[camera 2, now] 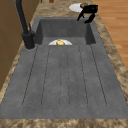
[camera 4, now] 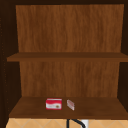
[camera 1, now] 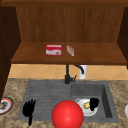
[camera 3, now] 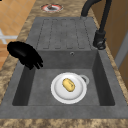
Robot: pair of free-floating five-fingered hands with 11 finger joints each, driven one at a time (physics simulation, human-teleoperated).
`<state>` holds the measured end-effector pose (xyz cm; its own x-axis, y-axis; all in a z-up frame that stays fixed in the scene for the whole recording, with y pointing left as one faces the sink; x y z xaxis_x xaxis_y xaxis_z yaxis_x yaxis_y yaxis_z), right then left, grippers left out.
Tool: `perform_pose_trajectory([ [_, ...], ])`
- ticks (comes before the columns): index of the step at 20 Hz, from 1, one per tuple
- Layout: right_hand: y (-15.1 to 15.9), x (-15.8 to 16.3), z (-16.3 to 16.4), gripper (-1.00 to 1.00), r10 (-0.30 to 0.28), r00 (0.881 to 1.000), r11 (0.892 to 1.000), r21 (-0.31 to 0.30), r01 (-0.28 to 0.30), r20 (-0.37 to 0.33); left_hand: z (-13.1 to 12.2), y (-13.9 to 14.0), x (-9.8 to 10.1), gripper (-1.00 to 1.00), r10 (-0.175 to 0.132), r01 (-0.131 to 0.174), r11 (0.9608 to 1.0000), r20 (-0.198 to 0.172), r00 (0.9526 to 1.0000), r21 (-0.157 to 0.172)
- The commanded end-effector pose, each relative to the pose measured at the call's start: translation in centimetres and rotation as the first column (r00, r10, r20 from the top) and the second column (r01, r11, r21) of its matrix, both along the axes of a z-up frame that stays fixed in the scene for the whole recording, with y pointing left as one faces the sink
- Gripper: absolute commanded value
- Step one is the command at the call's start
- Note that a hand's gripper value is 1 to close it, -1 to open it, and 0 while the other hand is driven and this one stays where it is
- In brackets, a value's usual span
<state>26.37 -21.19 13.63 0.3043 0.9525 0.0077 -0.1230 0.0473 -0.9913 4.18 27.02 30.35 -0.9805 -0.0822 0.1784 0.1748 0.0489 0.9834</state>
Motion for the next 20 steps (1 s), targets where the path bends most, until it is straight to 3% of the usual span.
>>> perform_pose_trajectory([
  [1, 0.0, 0.0, 0.0, 0.0, 0.0, 1.0, 1.0, 0.0, 0.0, 0.0, -1.8, -1.0, 0.0, -1.0, 0.05, -0.051, 0.9987, -0.089, 0.9948, -0.009],
  [6, 0.0, 0.0, 0.0, 0.0, 0.0, 1.0, 1.0, 0.0, 0.0, 0.0, -3.9, -2.6, -0.7, -1.0, 0.061, -0.061, 0.9981, -0.085, 0.9945, 0.003],
  [10, 0.0, 0.0, 0.0, 0.0, 0.0, 1.0, 1.0, 0.0, 0.0, 0.0, -4.6, -3.0, -1.0, -1.0, 0.087, -0.087, 0.9962, -0.044, 0.9953, 0.005],
  [12, 0.0, 0.0, 0.0, 0.0, 0.0, 1.0, 1.0, 0.0, 0.0, 0.0, -4.3, -3.0, -0.8, -1.0, 0.066, -0.066, 0.9978, -0.043, 0.9969, 0.006],
  [14, 0.0, 0.0, 0.0, 0.0, 0.0, 1.0, 1.0, 0.0, 0.0, 0.0, -4.4, -3.0, -0.6, -1.0, 0.013, -0.013, 0.9999, -0.043, 0.999, 0.007],
  [20, 0.0, 0.0, 0.0, 0.0, 0.0, 1.0, 1.0, 0.0, 0.0, 0.0, -4.4, -3.2, -0.8, -1.0, 0.006, -0.005, 1.0, -0.046, 0.9989, 0.006],
])
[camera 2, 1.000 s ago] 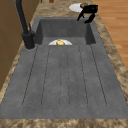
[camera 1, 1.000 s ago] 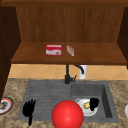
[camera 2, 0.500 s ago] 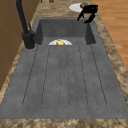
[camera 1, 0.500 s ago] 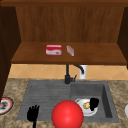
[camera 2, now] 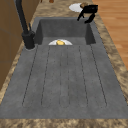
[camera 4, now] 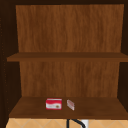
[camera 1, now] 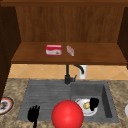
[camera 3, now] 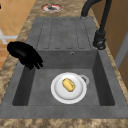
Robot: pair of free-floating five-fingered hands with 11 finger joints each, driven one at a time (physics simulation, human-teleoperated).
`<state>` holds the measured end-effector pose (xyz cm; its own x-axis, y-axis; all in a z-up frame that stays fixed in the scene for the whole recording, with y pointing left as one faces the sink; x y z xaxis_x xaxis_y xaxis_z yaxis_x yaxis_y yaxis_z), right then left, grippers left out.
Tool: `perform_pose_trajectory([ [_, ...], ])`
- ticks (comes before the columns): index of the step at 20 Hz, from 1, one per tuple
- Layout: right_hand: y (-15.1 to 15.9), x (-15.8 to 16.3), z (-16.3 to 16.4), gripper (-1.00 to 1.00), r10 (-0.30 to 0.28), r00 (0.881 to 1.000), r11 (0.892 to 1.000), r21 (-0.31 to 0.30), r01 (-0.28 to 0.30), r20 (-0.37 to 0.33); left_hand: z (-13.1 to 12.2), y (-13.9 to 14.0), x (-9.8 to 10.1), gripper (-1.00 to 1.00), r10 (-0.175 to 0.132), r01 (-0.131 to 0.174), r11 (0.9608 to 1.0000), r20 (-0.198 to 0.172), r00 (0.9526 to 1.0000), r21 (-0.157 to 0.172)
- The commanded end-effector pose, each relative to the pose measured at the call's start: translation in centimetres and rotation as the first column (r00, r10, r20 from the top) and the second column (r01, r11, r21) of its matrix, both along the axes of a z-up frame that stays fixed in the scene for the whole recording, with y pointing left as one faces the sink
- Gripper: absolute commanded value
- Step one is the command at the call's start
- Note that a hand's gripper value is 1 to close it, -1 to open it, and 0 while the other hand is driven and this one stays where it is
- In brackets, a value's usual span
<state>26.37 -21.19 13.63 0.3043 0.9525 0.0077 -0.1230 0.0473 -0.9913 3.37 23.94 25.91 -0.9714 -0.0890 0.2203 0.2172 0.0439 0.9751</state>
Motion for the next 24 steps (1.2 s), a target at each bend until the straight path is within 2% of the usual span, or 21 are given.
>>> perform_pose_trajectory([
  [1, 0.0, 0.0, 0.0, 0.0, 0.0, 1.0, 1.0, 0.0, 0.0, 0.0, 0.0, -0.1, 0.0, -1.0, 0.0, 0.0, 1.0, 0.0, 1.0, 0.0],
  [4, 0.0, 0.0, 0.0, 0.0, 0.0, 1.0, 1.0, 0.0, 0.0, 0.0, 0.0, 0.0, 0.0, -1.0, 0.0, 0.0, 1.0, 0.0, 1.0, 0.0],
  [5, 0.0, 0.0, 0.0, -1.0, 0.0, 1.0, 1.0, 0.0, 0.0, 0.0, 0.0, 0.0, 0.0, 0.0, 0.0, 0.0, 1.0, 0.0, 1.0, 0.0],
  [7, 0.0, 0.8, -0.2, -1.0, 0.005, 1.0, 1.0, 0.006, -0.005, -0.004, 0.0, 0.0, 0.0, 0.0, -0.009, 0.008, 0.9999, 0.009, 0.9999, 0.01],
  [12, 0.0, 2.9, -1.2, -1.0, 0.044, 0.999, 0.999, -0.009, -0.044, -0.014, 0.0, 0.0, 0.0, 0.0, 0.0, 0.0, 1.0, 0.028, 0.9996, 0.004],
  [17, 0.7, 6.0, -3.1, -1.0, 0.047, 0.998, 0.999, -0.025, -0.048, -0.043, 0.0, 0.0, 0.1, 0.0, 0.004, -0.005, 1.0, 0.038, 0.9993, 0.001],
  [20, 1.1, 7.6, -5.3, -1.0, 0.052, 0.997, 0.998, -0.03, -0.054, -0.056, 0.0, -0.1, 0.1, 0.0, 0.007, -0.007, 1.0, 0.042, 0.9991, -0.001],
  [24, 1.0, 9.3, -8.1, -1.0, 0.109, 0.992, 0.994, -0.01, -0.109, -0.065, -0.1, -0.1, 0.1, 0.0, 0.009, -0.009, 1.0, 0.045, 0.9989, -0.002],
])
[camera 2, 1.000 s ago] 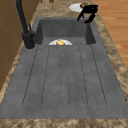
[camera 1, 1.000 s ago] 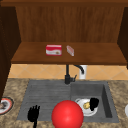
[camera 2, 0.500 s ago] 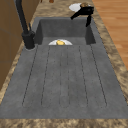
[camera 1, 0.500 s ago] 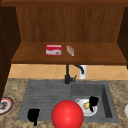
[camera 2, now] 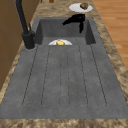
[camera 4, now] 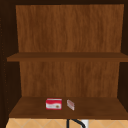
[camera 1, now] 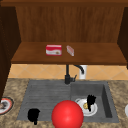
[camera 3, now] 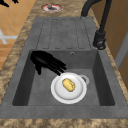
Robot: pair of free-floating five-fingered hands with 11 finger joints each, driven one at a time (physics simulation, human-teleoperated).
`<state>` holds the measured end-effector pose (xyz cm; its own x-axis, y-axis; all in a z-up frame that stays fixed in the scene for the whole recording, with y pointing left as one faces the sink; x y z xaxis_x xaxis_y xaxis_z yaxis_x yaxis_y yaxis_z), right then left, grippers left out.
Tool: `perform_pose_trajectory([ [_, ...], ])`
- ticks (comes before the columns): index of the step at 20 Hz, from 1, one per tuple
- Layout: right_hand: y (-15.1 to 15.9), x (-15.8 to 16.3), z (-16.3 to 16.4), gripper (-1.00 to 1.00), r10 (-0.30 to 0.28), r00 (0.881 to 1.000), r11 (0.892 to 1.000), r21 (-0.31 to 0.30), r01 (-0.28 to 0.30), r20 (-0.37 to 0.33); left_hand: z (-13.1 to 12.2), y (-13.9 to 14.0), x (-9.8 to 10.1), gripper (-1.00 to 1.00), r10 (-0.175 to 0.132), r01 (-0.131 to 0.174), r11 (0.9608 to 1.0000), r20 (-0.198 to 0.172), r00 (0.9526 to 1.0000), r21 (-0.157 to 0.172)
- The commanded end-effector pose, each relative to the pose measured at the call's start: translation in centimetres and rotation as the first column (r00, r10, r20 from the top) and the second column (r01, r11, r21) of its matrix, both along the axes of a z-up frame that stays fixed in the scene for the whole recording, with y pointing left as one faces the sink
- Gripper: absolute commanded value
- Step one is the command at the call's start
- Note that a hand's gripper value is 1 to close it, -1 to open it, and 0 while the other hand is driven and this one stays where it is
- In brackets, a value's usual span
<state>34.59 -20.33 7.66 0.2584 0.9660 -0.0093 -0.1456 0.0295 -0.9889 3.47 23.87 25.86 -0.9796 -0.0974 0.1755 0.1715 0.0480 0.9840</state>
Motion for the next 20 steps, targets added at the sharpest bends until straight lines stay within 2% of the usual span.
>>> perform_pose_trajectory([
  [1, 0.0, 1.6, -2.8, -1.0, 0.08, 0.996, 0.997, 0.002, -0.08, -0.047, 0.0, 0.0, 0.0, 0.0, 0.0, 0.0, 1.0, 0.0, 1.0, 0.0],
  [4, 0.0, 2.3, -4.6, -1.0, 0.138, 0.989, 0.99, 0.013, -0.137, -0.06, 0.0, 0.0, 0.0, 0.0, 0.001, -0.001, 1.0, 0.002, 1.0, -0.001],
  [6, 0.0, 2.3, -5.7, -1.0, 0.188, 0.98, 0.982, 0.029, -0.187, -0.071, 0.0, 0.0, 0.0, 0.0, 0.002, -0.002, 1.0, 0.002, 1.0, -0.001],
  [14, -0.1, 4.1, -8.9, -1.0, 0.357, 0.93, 0.934, 0.062, -0.353, -0.082, 0.0, 0.0, 0.0, 0.0, 0.003, -0.003, 1.0, 0.004, 1.0, -0.002],
  [17, -0.2, 6.4, -9.7, -1.0, 0.371, 0.922, 0.928, 0.087, -0.363, -0.112, 0.0, 0.0, 0.0, 0.0, 0.003, -0.003, 1.0, 0.005, 1.0, -0.002],
  [19, -0.3, 7.9, -10.2, -1.0, 0.371, 0.919, 0.927, 0.103, -0.36, -0.134, 0.0, 0.0, 0.0, 0.0, 0.003, -0.003, 1.0, 0.005, 1.0, -0.002],
  [20, -0.6, 8.8, -10.1, -1.0, 0.356, 0.925, 0.933, 0.114, -0.342, -0.136, 0.0, 0.0, 0.0, 0.0, 0.003, -0.003, 1.0, 0.005, 1.0, -0.003],
])
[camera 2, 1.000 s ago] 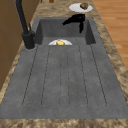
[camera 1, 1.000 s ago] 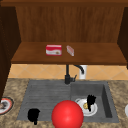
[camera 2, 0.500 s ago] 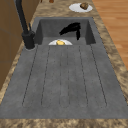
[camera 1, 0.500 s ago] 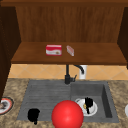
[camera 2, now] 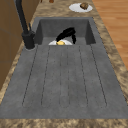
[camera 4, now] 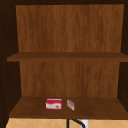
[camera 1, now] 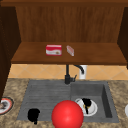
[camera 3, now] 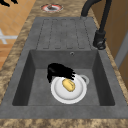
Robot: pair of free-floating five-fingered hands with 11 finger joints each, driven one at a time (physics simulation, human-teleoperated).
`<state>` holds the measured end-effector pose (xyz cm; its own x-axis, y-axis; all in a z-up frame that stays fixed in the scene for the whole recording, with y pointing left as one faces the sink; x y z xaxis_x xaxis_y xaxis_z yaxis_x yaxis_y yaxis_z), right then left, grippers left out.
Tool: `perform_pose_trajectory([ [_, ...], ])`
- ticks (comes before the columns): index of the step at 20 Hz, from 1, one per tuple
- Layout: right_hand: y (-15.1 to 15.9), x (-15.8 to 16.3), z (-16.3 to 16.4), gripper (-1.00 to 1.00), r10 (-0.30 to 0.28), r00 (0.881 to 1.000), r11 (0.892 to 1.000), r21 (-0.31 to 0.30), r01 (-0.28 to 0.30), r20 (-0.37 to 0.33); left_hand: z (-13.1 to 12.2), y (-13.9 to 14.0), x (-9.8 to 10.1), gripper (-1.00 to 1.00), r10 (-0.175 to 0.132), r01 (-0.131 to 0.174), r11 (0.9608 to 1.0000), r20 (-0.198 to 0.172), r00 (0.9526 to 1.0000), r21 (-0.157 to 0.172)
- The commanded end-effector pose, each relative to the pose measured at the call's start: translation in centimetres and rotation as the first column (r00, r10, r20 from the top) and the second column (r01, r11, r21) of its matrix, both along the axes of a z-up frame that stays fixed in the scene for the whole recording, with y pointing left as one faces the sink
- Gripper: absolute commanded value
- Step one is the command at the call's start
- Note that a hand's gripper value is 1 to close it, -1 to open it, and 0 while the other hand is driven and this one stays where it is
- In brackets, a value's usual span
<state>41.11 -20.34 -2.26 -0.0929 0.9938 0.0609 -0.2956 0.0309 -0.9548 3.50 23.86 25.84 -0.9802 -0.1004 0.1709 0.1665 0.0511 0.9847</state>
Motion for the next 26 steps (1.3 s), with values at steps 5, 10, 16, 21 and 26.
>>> perform_pose_trajectory([
  [5, -0.2, 5.8, -1.5, -1.0, 0.004, 0.998, 1.0, -0.008, -0.004, -0.069, 0.0, 0.0, 0.0, 0.0, 0.0, 0.0, 1.0, 0.0, 1.0, 0.0],
  [10, -1.6, 9.1, -4.2, -1.0, 0.02, 0.999, 1.0, 0.005, -0.02, -0.042, 0.0, 0.0, 0.0, 0.0, 0.0, 0.0, 1.0, 0.0, 1.0, 0.0],
  [16, -2.5, 12.7, -6.2, -1.0, 0.098, 0.947, 0.985, 0.163, -0.05, -0.307, 0.0, 0.0, 0.0, 0.0, 0.0, 0.0, 1.0, 0.001, 1.0, 0.0],
  [21, -2.2, 13.5, -6.4, -1.0, 0.137, 0.875, 0.958, 0.286, 0.002, -0.464, 0.0, 0.0, 0.0, 0.0, 0.0, 0.0, 1.0, 0.001, 1.0, 0.0],
  [26, -3.5, 10.0, -2.6, -1.0, 0.143, 0.914, 0.931, 0.366, 0.006, -0.379, 0.0, 0.0, 0.0, 0.0, 0.001, -0.001, 1.0, 0.001, 1.0, 0.0],
])
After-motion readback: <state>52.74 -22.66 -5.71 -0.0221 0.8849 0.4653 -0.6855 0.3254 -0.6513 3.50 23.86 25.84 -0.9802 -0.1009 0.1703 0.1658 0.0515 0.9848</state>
